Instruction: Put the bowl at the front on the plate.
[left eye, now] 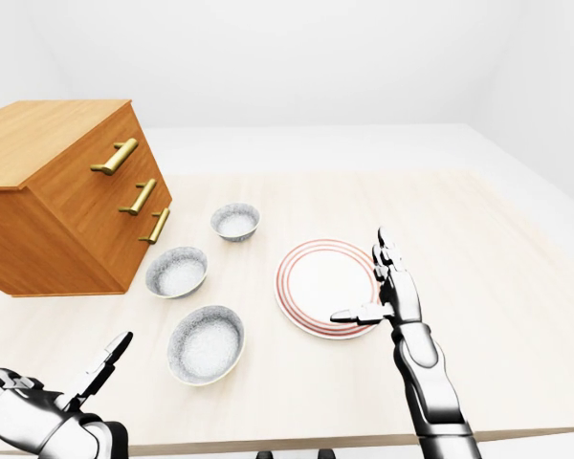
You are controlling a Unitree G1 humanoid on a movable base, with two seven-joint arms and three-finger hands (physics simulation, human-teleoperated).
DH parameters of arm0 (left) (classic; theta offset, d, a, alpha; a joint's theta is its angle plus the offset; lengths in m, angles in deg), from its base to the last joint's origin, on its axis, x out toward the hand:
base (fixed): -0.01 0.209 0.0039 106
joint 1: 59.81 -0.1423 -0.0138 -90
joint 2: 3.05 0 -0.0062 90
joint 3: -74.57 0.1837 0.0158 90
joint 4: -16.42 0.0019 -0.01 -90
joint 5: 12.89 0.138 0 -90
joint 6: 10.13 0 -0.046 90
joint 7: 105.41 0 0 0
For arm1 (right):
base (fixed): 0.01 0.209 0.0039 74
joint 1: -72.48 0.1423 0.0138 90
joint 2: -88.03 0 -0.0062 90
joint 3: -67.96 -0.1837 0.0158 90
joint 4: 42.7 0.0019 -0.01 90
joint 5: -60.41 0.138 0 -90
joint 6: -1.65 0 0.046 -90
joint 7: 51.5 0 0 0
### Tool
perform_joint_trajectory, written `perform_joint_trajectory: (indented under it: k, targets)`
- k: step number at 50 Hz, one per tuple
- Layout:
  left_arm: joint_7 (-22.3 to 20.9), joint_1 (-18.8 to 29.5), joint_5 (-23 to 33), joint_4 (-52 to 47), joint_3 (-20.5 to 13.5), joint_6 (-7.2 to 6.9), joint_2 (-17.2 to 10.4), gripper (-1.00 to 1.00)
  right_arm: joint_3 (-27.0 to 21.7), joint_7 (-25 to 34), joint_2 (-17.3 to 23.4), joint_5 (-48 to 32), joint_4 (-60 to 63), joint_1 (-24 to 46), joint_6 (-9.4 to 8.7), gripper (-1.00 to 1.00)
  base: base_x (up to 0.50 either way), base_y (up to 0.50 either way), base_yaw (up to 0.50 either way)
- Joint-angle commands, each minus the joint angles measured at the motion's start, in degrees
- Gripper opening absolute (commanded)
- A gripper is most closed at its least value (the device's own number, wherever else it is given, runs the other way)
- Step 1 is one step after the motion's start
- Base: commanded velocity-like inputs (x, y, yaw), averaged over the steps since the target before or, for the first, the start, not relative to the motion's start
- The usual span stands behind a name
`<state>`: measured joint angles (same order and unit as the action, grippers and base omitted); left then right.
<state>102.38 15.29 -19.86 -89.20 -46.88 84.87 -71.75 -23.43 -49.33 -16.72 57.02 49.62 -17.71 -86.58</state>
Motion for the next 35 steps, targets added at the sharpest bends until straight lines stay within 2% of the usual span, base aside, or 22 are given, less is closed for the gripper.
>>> perform_joint_trajectory:
  k: [1,2,3,4,5,8,12,16,27,33,35]
  targets:
    - [0.12,-0.55,-0.28,-0.97,0.02,0.0,-0.01,1.0,0.63,0.91,0.26,-1.46,5.54,-2.33,-2.04,1.0,0.0,0.0,0.0]
    - [0.04,-0.55,-0.24,-1.18,-0.08,0.0,0.08,1.0,0.67,1.17,0.23,-1.67,5.66,-2.47,-2.15,1.0,0.0,0.0,0.0]
    - [0.09,-0.2,-0.05,-0.36,-0.08,0.0,0.06,1.0,0.72,1.5,-0.12,-1.14,7.37,-2.59,-3.89,1.0,0.0,0.0,0.0]
    - [0.08,-0.11,0.17,0.16,0.01,0.0,0.03,1.0,2.04,1.75,-0.21,-2.63,11.38,-2.89,-6.77,1.0,0.0,0.0,0.0]
    - [0.1,-0.11,0.17,0.2,0.03,0.0,0.01,1.0,2.1,1.81,-0.26,-2.76,11.66,-2.92,-6.77,1.0,0.0,0.0,0.0]
    - [0.05,-0.18,0.02,-0.07,0.0,0.0,0.05,1.0,7.04,1.47,0.45,-14.04,15.45,-2.58,-6.77,1.0,0.0,0.0,0.0]
    - [0.1,0.11,0.35,0.97,0.18,0.0,-0.15,1.0,13.18,4.84,0.28,-26.57,18.77,-1.22,-6.77,1.0,0.0,0.0,0.0]
    - [-0.26,-0.61,-0.36,-1.1,-0.21,0.0,0.1,1.0,16.57,8.79,-1.67,-34.31,21.08,0.94,-6.77,1.0,0.0,0.0,0.0]
    - [-0.14,-0.44,-0.08,-0.79,-0.13,0.0,0.05,1.0,22.65,19.45,-5.08,-54.0,24.26,4.64,-6.77,1.0,0.0,0.0,0.0]
    - [-0.05,-0.12,0.15,0.22,-0.01,0.0,-0.1,1.0,23.51,25.31,-6.79,-62.08,25.24,4.84,-6.77,1.0,0.0,0.0,0.0]
    - [-0.06,-0.27,0.11,-0.06,0.01,0.0,-0.08,1.0,22.93,26.07,-7.27,-62.14,25.03,4.74,-6.77,1.0,0.0,0.0,0.0]
